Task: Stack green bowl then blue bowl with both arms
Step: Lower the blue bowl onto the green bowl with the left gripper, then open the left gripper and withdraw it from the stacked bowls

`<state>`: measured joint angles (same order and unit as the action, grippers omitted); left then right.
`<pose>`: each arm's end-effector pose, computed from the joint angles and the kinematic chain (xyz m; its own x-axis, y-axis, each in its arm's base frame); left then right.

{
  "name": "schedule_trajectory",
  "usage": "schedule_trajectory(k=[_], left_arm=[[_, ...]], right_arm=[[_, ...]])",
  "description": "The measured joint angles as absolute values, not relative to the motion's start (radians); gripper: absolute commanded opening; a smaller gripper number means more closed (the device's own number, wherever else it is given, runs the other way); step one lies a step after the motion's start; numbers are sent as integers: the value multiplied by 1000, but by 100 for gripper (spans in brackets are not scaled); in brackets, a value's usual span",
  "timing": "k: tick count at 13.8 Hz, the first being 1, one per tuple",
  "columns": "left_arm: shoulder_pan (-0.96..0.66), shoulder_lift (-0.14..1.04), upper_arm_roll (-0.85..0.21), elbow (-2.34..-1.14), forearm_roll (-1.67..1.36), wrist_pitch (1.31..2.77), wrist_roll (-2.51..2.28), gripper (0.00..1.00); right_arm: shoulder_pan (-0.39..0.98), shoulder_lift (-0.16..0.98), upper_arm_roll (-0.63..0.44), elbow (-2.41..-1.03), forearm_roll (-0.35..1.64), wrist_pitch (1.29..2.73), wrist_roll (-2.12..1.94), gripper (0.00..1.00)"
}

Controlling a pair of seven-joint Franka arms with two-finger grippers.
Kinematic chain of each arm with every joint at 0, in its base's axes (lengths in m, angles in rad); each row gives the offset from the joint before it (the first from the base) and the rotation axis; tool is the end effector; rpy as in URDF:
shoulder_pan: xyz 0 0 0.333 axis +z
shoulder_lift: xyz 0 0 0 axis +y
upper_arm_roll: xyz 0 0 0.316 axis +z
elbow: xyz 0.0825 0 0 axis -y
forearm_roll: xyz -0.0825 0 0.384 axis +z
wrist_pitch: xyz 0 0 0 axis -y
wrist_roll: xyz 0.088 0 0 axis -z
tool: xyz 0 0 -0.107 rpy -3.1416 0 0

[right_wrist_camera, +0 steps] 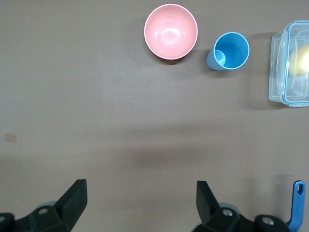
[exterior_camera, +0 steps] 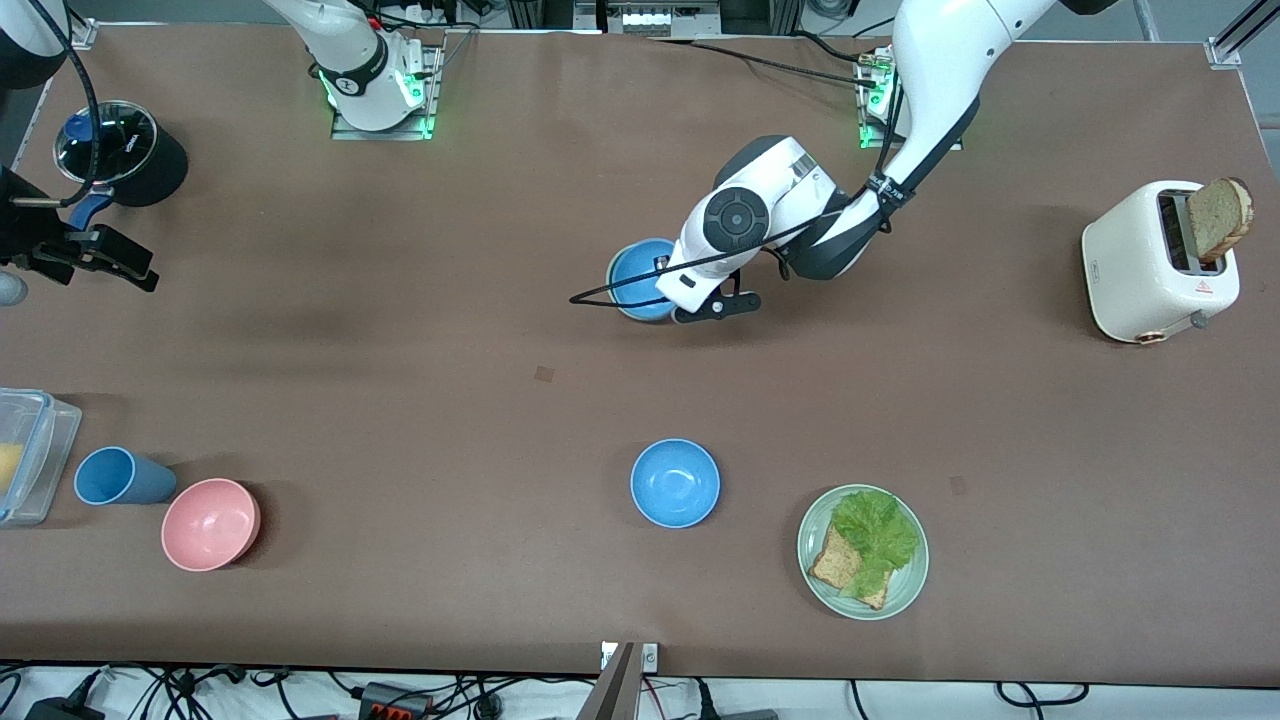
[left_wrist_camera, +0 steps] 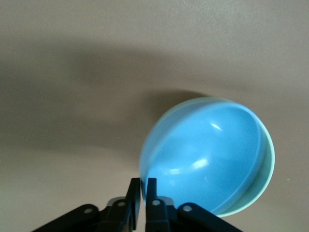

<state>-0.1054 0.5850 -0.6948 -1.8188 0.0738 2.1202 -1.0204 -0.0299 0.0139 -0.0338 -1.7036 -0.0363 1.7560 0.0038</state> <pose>0.4625 -0.4267 0.2694 0.9190 0.2125 -0.3321 0.2367 -0.9710 0.0337 0.5695 -0.0394 0.5698 0.9974 -0.0607 0.0385 -0.0621 -0.9974 0.0362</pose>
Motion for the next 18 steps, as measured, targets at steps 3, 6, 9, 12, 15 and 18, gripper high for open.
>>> schedule_trajectory(k=[3, 6, 9, 12, 15, 18], left_arm=[[-86, 560, -695, -1797, 74, 2078, -1020, 33], [-45, 519, -696, -1750, 74, 1989, -1020, 34], [-2, 501, -697, -1650, 74, 1836, -1020, 47], [87, 494, -696, -1563, 74, 1723, -1000, 72], [216, 494, -694, -1498, 74, 1619, -790, 100], [352, 490, -692, -1417, 76, 1538, -583, 100]], right_arm=[[-30, 14, -34, -1704, -36, 1751, 3, 100], [-29, 14, -33, -1704, -36, 1722, 3, 100], [-27, 13, -30, -1703, -36, 1709, 2, 100], [-27, 12, -30, -1703, -36, 1708, -19, 100], [-27, 7, -30, -1703, -36, 1704, -32, 100], [-27, 7, -31, -1704, -37, 1701, -37, 100]])
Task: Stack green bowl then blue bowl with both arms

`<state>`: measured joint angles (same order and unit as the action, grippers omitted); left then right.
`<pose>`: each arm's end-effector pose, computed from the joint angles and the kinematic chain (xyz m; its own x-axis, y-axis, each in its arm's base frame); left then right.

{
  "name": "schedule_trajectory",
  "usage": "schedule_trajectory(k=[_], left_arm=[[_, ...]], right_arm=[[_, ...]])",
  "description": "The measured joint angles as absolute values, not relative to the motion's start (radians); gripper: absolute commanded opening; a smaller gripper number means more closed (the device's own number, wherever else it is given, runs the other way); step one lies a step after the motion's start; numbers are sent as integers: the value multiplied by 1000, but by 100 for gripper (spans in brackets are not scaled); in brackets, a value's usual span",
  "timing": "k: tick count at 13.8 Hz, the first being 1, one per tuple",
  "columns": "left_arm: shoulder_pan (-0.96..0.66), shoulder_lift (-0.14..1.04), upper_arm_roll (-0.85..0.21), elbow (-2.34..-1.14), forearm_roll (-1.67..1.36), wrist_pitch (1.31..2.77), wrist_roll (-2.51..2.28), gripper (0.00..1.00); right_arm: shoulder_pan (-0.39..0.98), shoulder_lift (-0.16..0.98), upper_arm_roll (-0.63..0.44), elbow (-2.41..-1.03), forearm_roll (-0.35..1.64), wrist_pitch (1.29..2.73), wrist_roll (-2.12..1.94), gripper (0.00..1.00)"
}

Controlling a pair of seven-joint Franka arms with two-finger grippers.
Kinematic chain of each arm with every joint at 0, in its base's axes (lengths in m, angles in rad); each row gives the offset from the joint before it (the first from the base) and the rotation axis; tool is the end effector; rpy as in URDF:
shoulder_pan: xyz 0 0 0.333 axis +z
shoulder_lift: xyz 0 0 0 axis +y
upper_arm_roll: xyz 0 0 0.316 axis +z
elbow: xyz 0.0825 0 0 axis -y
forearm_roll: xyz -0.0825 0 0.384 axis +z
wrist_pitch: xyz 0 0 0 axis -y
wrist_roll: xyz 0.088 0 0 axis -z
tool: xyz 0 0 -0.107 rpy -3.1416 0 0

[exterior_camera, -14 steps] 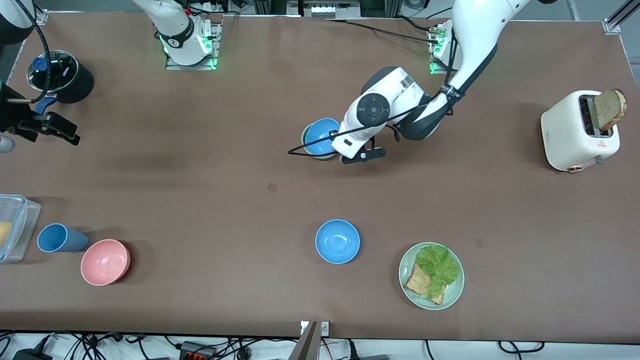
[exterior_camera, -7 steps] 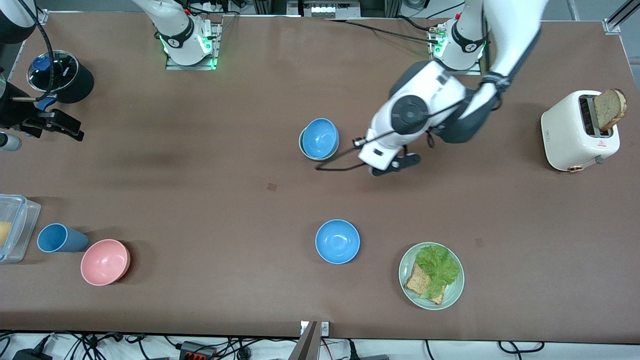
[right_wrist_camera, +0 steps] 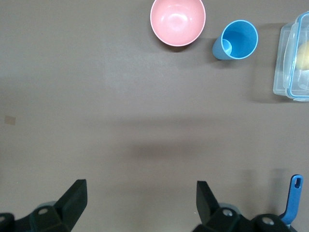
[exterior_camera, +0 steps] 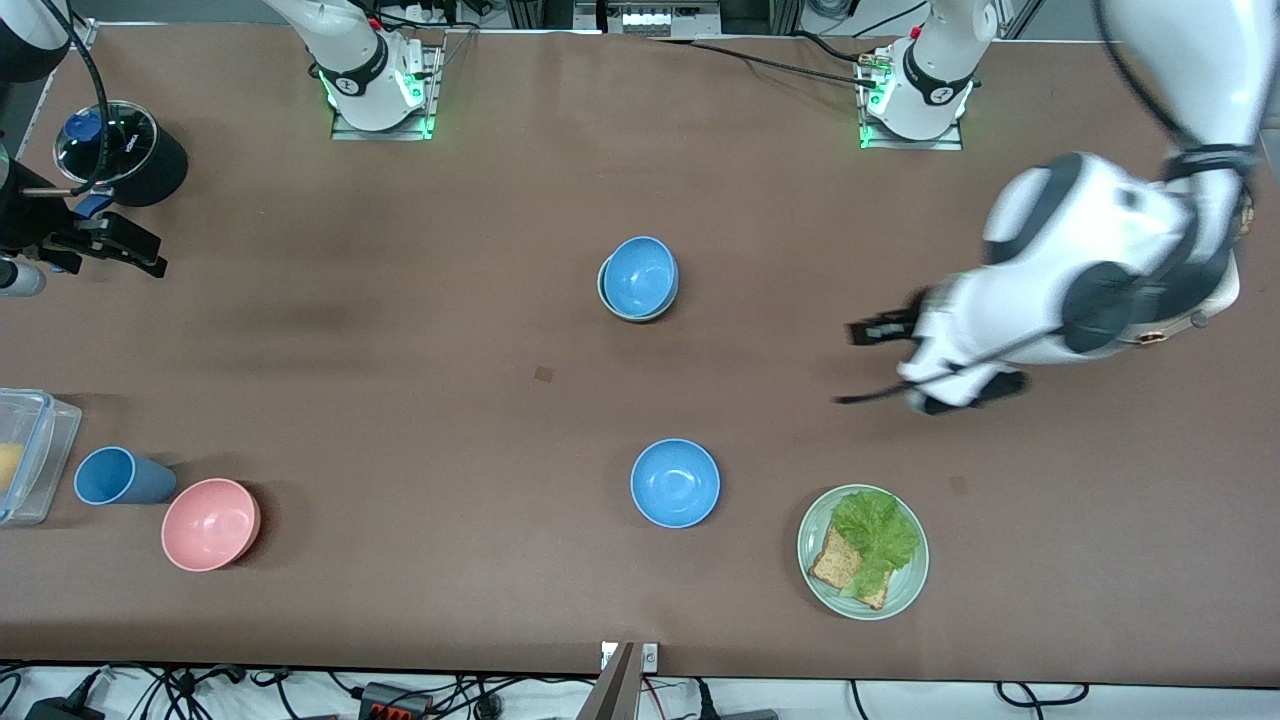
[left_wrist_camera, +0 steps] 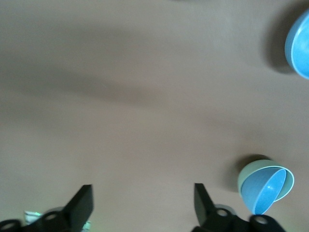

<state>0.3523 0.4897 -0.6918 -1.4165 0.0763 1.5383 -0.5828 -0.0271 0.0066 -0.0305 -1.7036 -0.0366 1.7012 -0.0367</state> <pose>0.6332 -0.1339 0.4503 0.9133 0.2288 -0.3370 0.2606 -0.9641 0.0515 0.5622 -0.0358 0.5691 0.9998 -0.0162 -0.0104 -0.0158 -0.9992 0.0361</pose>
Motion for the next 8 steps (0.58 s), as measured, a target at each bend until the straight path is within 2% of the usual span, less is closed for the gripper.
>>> schedule_trajectory(k=[5, 8], left_arm=[[539, 407, -694, -1346, 82, 1432, -399, 100], [546, 376, -697, -1346, 152, 1392, -360, 100]], right_arm=[[-27, 7, -30, -1704, -37, 1702, -38, 100], [-27, 7, -30, -1704, -37, 1705, -38, 100]])
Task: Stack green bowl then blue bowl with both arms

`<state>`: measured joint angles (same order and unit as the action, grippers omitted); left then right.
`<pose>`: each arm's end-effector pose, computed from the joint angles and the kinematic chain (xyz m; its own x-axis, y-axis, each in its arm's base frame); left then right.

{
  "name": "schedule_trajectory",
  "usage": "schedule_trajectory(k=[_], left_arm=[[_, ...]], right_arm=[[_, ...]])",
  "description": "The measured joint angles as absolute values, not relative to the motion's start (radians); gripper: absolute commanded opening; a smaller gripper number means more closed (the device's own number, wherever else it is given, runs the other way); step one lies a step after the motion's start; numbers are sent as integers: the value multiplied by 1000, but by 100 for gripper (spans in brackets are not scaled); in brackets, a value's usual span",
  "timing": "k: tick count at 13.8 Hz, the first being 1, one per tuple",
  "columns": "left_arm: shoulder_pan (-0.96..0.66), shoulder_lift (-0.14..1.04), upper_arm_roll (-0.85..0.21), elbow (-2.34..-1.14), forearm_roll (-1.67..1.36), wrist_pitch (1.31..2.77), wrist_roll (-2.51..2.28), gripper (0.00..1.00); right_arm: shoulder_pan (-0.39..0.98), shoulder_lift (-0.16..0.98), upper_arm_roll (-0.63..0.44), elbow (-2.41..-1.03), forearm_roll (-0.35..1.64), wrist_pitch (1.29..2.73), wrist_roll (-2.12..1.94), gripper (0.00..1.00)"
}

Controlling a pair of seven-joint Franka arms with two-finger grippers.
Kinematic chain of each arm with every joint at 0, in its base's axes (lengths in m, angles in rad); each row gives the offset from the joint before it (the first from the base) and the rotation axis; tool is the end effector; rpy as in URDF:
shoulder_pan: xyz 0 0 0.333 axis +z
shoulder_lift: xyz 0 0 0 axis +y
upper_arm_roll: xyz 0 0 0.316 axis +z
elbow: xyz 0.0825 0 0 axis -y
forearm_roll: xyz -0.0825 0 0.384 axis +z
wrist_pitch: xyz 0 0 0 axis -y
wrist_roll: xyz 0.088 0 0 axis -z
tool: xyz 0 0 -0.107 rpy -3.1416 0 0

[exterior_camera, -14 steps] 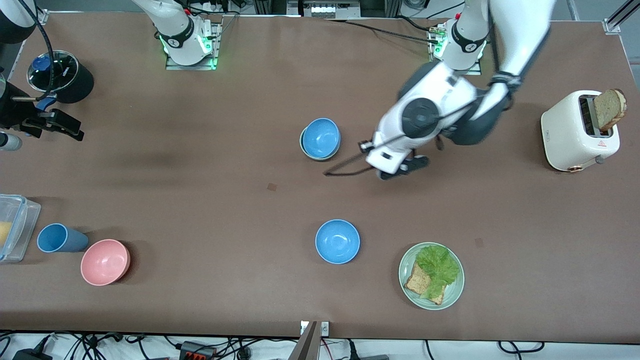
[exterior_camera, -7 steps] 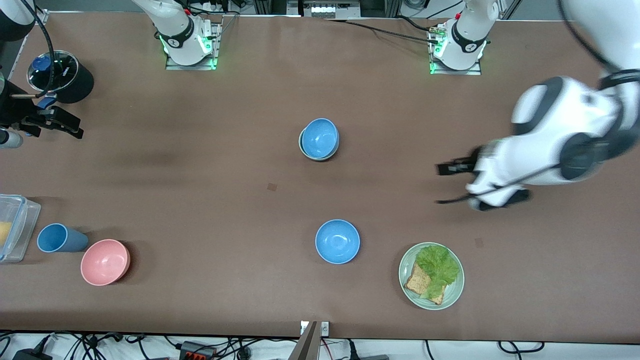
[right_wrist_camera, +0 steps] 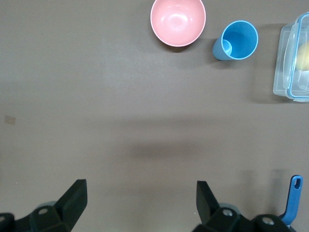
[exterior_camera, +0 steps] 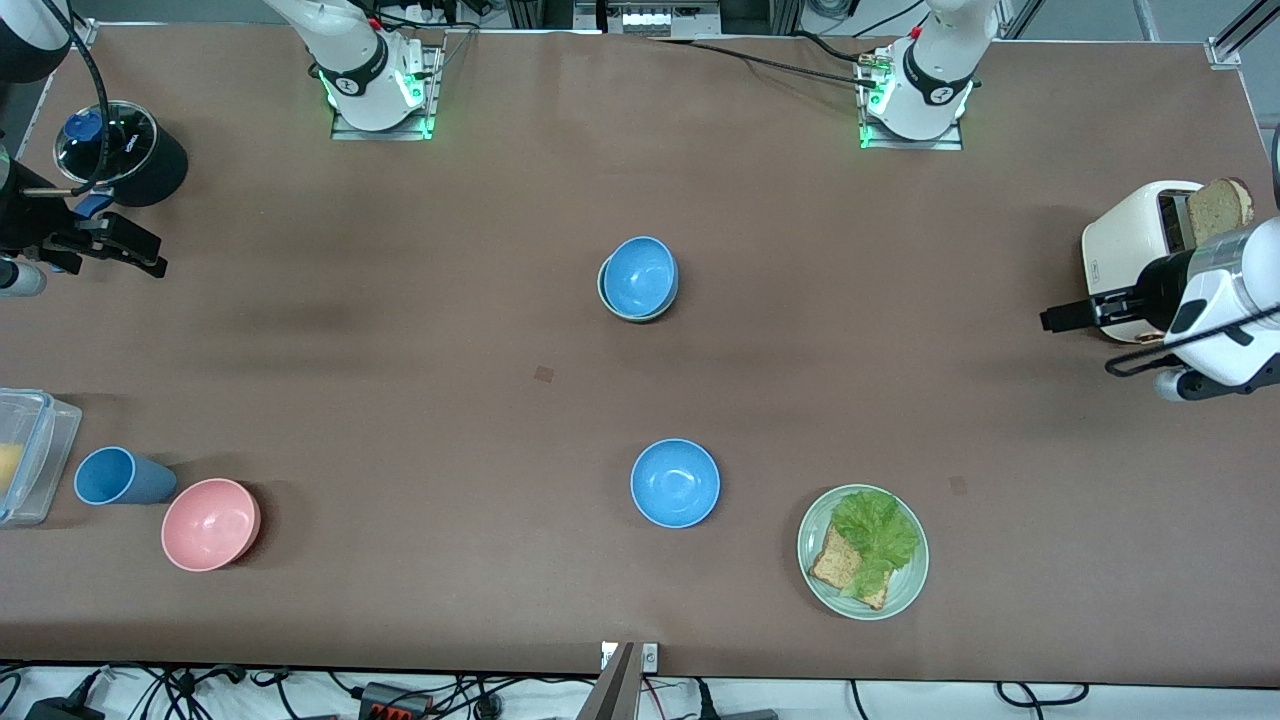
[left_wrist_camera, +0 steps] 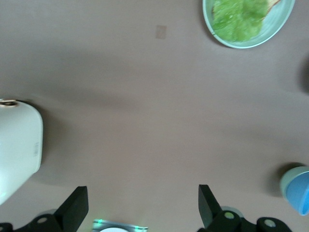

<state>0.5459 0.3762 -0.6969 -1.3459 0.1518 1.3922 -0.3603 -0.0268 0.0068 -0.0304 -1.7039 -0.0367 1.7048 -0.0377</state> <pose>0.6222 -0.0044 0.5331 0.9421 0.2148 -0.2576 0.2211 -0.9752 -0.0046 0.5627 -0.0356 0.5691 0.9999 -0.0146 -0.0074 -0.0143 -0.9992 0.0363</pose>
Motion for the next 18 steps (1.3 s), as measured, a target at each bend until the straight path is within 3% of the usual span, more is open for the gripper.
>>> schedule_trajectory(k=[8, 11, 16, 18], left_arm=[[536, 376, -700, -1351, 185, 1377, -346, 100], [513, 355, -666, -1364, 186, 1444, -326, 100], [174, 177, -220, -1524, 80, 1577, -292, 100], [122, 132, -154, -1546, 65, 1534, -287, 100]], right_arm=[[-27, 7, -30, -1710, -37, 1742, -38, 100], [-27, 7, -30, -1711, -37, 1743, -39, 100], [-26, 7, -30, -1712, -37, 1746, -39, 100], [-26, 7, -30, -1712, -37, 1747, -39, 100]])
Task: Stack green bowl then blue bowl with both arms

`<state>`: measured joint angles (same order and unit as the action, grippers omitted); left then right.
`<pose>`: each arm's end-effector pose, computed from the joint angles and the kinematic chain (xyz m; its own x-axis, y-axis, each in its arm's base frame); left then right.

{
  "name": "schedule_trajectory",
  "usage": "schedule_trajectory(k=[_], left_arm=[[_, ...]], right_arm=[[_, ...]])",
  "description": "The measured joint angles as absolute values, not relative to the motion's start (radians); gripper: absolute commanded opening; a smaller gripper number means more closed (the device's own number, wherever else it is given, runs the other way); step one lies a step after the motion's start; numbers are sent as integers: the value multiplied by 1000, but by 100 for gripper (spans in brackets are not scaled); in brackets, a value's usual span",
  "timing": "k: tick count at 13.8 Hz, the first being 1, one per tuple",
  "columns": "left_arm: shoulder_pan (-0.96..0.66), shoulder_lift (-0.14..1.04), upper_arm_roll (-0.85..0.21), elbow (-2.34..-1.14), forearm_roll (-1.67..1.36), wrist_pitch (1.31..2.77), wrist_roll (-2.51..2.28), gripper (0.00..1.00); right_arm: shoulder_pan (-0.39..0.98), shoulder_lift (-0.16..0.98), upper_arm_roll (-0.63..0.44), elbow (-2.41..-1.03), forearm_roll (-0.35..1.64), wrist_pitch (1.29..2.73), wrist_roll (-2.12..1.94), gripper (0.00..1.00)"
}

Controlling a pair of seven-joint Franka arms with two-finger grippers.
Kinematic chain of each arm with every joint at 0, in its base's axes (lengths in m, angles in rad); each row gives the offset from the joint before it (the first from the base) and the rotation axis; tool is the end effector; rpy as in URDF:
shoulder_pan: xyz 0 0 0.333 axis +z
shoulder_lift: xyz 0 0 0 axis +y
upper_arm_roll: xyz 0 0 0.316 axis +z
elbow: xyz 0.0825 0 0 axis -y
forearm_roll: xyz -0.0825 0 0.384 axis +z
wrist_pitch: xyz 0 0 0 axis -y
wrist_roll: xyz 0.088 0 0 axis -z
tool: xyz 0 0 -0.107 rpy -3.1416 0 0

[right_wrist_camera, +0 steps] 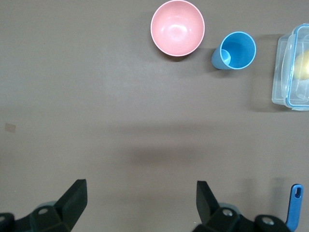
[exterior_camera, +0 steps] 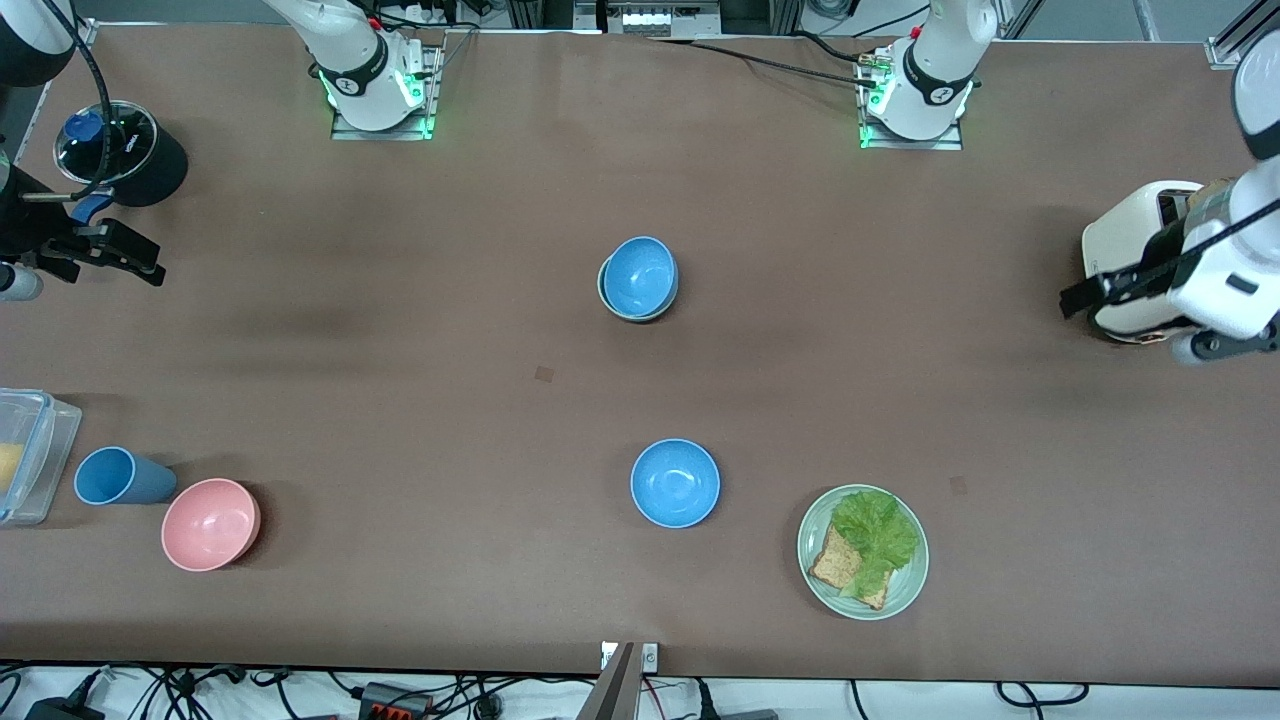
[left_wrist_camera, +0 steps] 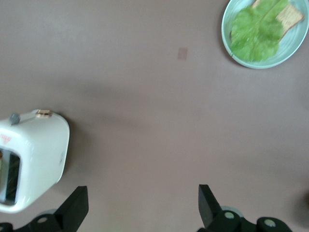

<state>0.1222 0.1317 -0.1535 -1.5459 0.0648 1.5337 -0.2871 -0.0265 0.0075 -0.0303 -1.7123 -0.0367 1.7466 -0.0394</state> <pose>0.5854 -0.0059 0.5589 0.9593 0.2538 -0.1235 0.2449 -0.9660 -0.0827 0.5666 -0.0355 0.5684 0.9996 -0.0110 0.0252 -0.0119 -0.9992 0.0375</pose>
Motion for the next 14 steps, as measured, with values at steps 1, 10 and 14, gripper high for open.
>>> schedule_trajectory(k=[1, 10, 14], left_arm=[[119, 116, -147, -1549, 51, 1514, -286, 100], [103, 99, -145, -1555, 12, 1513, -245, 100], [106, 102, -142, -1555, -11, 1513, -230, 100]], right_arm=[[-26, 7, -30, -1712, -37, 1747, -39, 100], [-26, 8, -30, -1713, -37, 1747, -40, 100], [-26, 8, -30, -1714, -37, 1748, -40, 100]])
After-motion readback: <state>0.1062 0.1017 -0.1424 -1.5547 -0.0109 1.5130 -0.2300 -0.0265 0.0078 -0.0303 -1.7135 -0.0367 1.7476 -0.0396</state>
